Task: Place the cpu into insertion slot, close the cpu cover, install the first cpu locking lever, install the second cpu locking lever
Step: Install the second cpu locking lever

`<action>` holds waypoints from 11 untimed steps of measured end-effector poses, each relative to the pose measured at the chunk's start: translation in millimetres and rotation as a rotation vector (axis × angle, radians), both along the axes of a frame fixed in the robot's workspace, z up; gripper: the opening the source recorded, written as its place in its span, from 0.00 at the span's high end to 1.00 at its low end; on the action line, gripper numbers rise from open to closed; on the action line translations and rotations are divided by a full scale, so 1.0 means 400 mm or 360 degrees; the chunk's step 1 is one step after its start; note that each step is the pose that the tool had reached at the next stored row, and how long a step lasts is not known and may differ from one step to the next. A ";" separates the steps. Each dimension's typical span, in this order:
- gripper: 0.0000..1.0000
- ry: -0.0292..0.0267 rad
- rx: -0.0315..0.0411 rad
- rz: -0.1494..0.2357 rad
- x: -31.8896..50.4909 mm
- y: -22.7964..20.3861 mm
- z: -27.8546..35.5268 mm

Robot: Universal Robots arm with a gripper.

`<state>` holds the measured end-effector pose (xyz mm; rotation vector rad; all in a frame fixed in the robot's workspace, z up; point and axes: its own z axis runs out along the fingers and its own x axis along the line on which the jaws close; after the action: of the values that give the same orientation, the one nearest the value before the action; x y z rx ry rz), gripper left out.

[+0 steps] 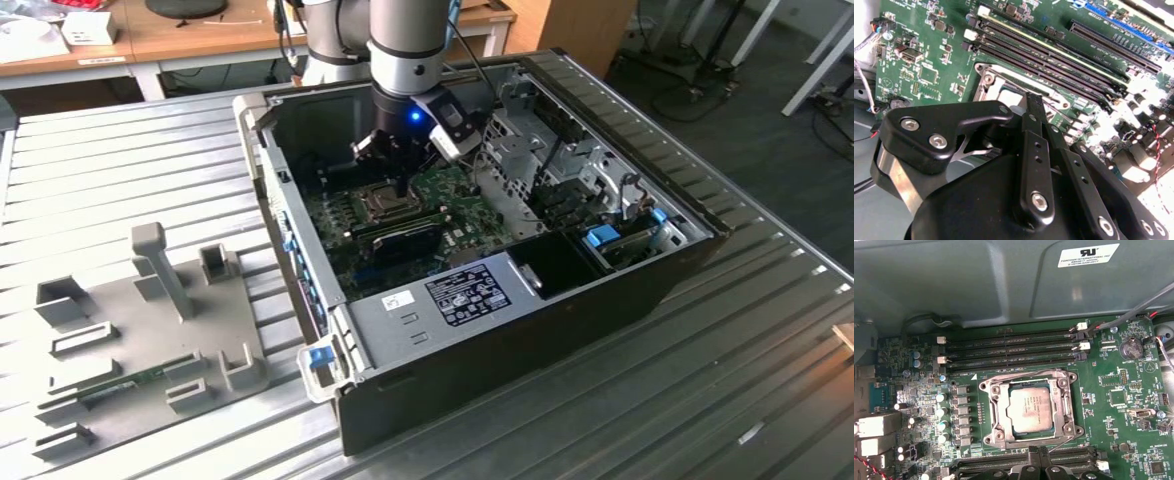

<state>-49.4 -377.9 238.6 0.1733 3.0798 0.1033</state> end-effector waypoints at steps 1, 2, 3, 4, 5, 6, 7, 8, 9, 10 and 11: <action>0.90 0.00000 0.0000 0.0000 0.000 0.000 0.000; 0.90 0.00000 0.0000 0.0000 0.000 0.000 0.000; 0.90 0.00001 0.0000 0.0000 0.000 0.000 0.001; 0.90 0.00005 -0.0001 0.0000 0.000 0.000 0.002; 0.90 0.00003 -0.0001 0.0000 0.000 0.000 0.003; 0.90 -0.00001 0.0000 0.0000 0.000 0.000 0.003; 0.90 0.00001 0.0000 0.0000 0.000 0.000 0.004; 0.90 -0.00001 0.0000 0.0000 0.000 0.000 0.004; 0.90 0.00000 0.0000 0.0000 0.000 -0.001 0.005; 0.90 0.00001 0.0000 0.0000 0.000 -0.001 0.005; 0.90 0.00000 0.0000 0.0000 0.000 -0.001 0.005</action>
<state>-49.4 -378.4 240.5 0.1733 3.0798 0.1032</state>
